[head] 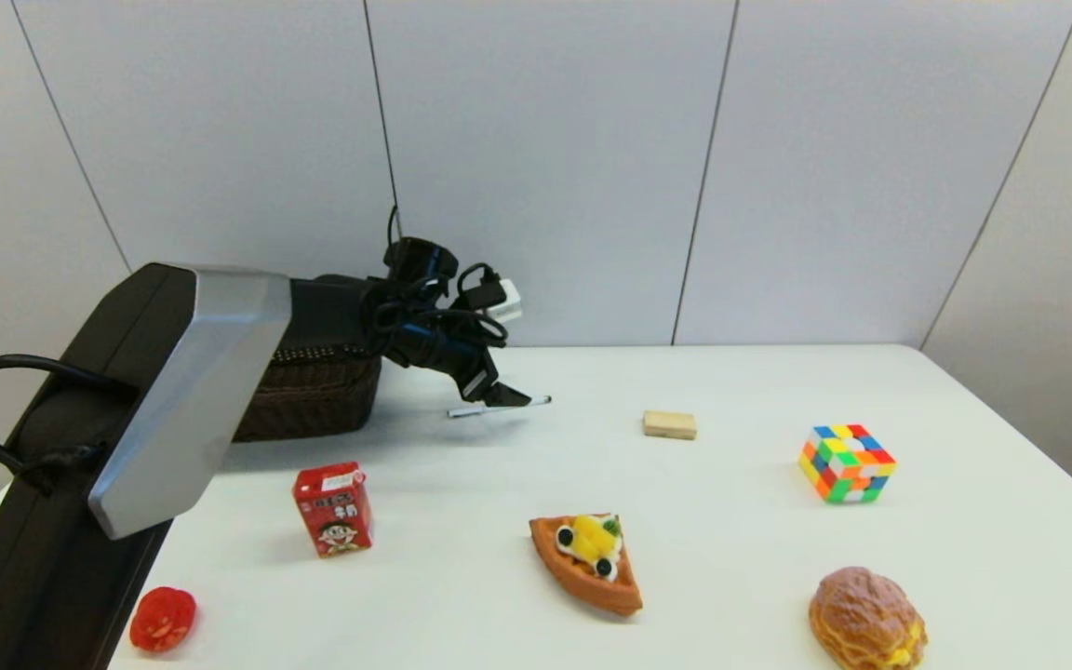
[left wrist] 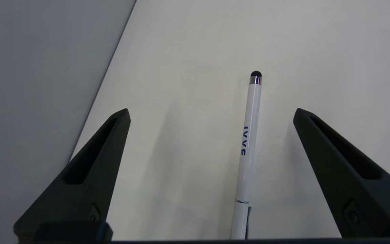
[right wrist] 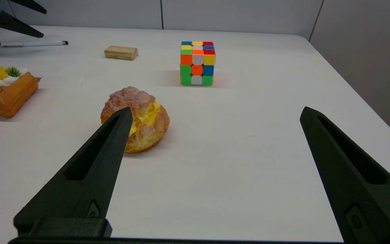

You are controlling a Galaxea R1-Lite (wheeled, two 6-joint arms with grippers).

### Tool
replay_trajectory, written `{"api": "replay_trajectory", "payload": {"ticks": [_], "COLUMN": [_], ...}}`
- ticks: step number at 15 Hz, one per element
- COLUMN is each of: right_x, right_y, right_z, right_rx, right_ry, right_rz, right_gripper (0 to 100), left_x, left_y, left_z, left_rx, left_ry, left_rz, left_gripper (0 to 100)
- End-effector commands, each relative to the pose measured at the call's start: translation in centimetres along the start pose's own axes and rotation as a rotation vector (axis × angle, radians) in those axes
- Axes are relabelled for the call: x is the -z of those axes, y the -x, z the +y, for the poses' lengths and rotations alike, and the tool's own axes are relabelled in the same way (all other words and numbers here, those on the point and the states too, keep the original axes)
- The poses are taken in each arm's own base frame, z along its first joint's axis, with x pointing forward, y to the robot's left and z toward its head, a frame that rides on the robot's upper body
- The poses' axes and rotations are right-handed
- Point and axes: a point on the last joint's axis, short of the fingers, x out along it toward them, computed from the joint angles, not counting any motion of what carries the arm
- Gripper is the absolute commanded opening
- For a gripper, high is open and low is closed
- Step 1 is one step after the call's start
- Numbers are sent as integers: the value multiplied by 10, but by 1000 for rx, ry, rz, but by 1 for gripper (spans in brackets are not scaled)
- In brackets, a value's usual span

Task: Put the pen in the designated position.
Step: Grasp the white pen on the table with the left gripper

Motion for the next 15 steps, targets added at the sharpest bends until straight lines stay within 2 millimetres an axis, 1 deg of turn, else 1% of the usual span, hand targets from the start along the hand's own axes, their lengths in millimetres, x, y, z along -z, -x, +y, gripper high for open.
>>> {"api": "replay_trajectory", "payload": {"ticks": [1, 9, 15], "right_x": [0, 0, 0], "right_y": [0, 0, 0], "right_z": [0, 0, 0], "right_rx": [-1, -1, -1], "right_ry": [0, 0, 0], "right_rz": [0, 0, 0], "right_gripper": [100, 100, 100], "left_x": [8, 8, 6], "left_y": [-7, -8, 2], "left_z": [-1, -2, 0], "left_rx": [14, 40, 41], "left_ry": [14, 28, 90], "left_rz": [10, -9, 12], "left_gripper": [100, 100, 100]}}
